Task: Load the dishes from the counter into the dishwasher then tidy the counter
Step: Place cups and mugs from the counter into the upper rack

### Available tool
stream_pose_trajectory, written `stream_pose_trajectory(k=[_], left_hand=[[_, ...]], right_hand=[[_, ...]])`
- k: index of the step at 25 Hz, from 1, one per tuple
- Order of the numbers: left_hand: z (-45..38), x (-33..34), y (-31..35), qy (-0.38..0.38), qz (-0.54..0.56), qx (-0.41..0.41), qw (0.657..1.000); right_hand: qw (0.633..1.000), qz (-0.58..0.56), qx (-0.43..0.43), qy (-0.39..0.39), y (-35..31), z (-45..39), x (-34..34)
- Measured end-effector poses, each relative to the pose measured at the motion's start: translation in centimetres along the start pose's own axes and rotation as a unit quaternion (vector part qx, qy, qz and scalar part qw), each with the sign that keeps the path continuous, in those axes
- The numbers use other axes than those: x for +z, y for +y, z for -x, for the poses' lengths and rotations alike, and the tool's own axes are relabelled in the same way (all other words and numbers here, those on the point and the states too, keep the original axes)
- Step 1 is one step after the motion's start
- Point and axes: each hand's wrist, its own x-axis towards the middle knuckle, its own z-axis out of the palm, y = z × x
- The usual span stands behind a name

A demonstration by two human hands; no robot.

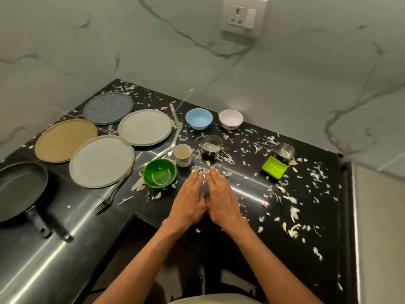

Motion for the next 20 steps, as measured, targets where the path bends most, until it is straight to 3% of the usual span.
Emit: stream_pose_trajectory(k=[5,11,20], left_hand=[[-3.0,-3.0,-2.8,0.054,-0.020,-0.066,0.996],[-5.5,-3.8,-4.7,0.037,-0.061,-0.101,0.992],[-5.1,-2.9,-5.2,0.070,-0.009,-0.098,0.993]], right_hand=[[0.997,0.005,-0.074,0.008,-2.2,-6.9,1.6],[0.991,0.060,-0.119,0.004,-1.8,-11.9,4.2],[0.993,0.024,-0.098,0.061,0.1,-12.7,5.2]])
